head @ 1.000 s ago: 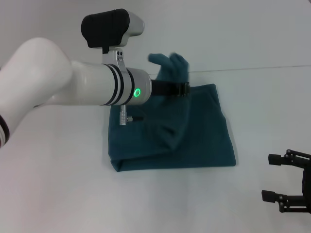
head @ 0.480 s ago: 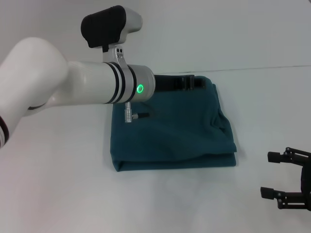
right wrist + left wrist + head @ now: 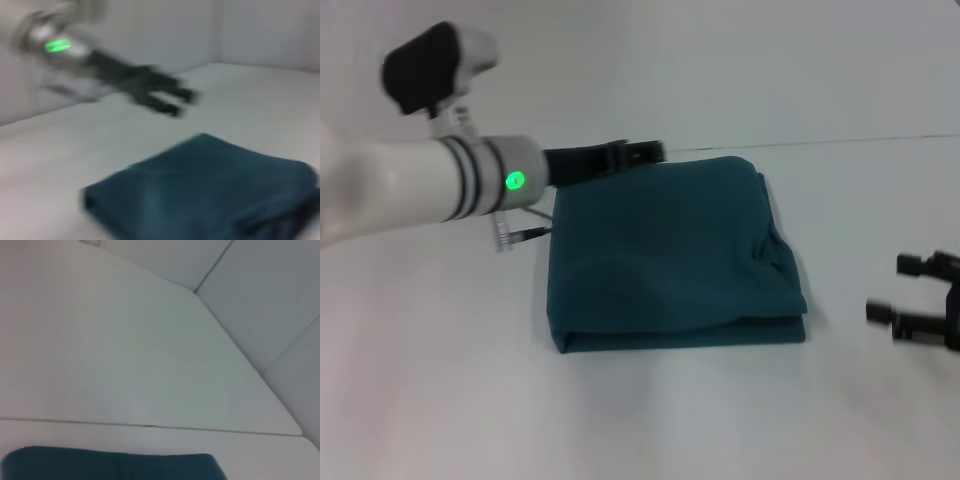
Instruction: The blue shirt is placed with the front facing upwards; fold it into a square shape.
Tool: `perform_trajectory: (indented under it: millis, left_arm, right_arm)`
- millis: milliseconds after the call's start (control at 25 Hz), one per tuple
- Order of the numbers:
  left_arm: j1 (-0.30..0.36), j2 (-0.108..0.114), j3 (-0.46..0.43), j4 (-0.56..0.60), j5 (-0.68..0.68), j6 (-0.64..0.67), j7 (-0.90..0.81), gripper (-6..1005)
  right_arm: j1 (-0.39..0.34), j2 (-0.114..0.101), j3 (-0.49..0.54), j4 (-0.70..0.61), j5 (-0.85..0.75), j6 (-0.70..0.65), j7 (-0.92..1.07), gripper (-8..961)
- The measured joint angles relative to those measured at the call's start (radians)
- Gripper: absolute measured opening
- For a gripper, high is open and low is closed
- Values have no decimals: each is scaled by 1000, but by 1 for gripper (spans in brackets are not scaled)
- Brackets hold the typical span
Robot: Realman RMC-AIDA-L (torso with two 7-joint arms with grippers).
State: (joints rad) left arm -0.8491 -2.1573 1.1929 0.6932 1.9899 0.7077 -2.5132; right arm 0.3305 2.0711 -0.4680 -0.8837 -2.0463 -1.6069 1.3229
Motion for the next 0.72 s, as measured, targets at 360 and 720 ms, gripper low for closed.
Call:
perform_trajectory:
  millis: [360,720]
  left_arm:
    - [15,50,-93,-105,4,83,71,878]
    - [8,65,-118,-167,106,83,42,876]
  right_arm:
    - [92,16,-12,-46,-93,187,195,912]
    - [106,17,-16,-46,-97,182,209,912]
